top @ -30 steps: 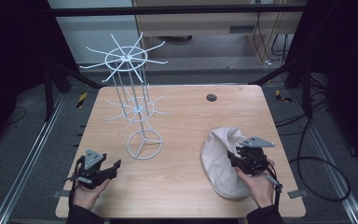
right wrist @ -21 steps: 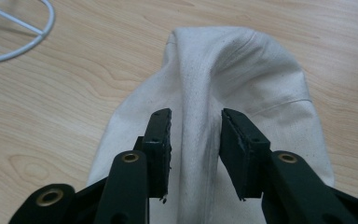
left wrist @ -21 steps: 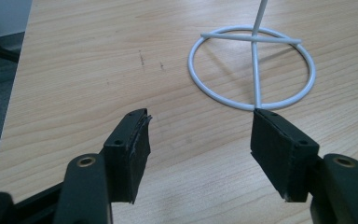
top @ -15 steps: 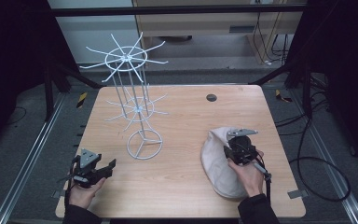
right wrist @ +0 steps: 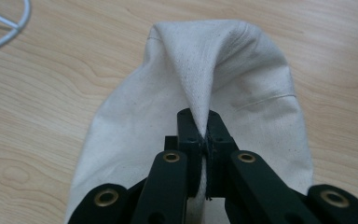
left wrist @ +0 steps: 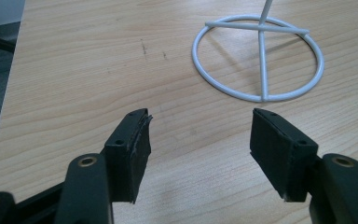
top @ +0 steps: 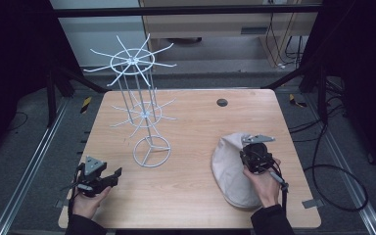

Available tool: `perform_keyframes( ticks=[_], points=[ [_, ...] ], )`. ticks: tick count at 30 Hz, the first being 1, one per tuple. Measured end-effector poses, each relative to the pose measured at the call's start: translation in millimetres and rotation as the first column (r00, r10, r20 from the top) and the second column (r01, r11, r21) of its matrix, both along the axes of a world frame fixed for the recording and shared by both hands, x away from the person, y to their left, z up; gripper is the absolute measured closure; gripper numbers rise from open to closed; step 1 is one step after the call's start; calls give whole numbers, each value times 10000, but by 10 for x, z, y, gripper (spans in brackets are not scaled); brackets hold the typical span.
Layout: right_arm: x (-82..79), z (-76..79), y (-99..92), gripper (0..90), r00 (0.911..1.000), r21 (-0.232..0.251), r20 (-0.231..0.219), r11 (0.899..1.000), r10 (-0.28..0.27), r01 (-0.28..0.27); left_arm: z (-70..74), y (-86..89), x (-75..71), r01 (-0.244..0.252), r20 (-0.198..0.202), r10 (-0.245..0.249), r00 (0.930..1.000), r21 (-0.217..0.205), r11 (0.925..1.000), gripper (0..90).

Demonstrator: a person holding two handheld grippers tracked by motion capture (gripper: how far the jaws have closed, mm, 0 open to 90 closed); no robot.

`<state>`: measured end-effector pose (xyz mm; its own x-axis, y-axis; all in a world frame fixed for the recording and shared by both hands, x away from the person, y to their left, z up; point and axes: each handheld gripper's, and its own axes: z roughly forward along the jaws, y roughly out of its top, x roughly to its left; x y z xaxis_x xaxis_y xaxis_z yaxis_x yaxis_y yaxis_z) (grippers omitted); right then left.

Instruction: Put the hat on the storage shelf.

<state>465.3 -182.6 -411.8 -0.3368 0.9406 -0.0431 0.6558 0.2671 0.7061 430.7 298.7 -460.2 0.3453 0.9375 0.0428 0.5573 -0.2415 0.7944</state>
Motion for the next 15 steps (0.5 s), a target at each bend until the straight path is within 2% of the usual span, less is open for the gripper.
perform_keyframes(
  ticks=[2, 3, 9, 12, 13, 15],
  points=[
    [-13, 20, -13, 881, 9999, 25, 132, 10000, 53, -53, -1, 3, 1, -17, -9, 17, 10000, -29, 10000, 375],
    [-44, 65, -42, 881, 9992, 137, 387, 9999, 83, -88, -2, 8, 2, -28, -24, 28, 10000, -72, 10000, 375],
    [-129, 198, -157, 882, 9951, 890, 938, 9953, 301, -385, -6, 13, 1, -57, -54, 56, 10000, -83, 9999, 375],
    [-175, 269, -195, 882, 9901, 1214, 1335, 9909, 421, -585, -5, 23, 0, -89, -45, 89, 10000, -90, 9999, 376],
    [-175, 269, -195, 882, 9901, 1214, 1335, 9909, 421, -585, -5, 23, 0, -89, -45, 89, 10000, -90, 9999, 376],
    [-230, 346, -212, 882, 9816, 1432, 1830, 9863, 551, -821, -5, 26, -3, -109, -33, 108, 9999, -128, 9999, 376]
  ],
)
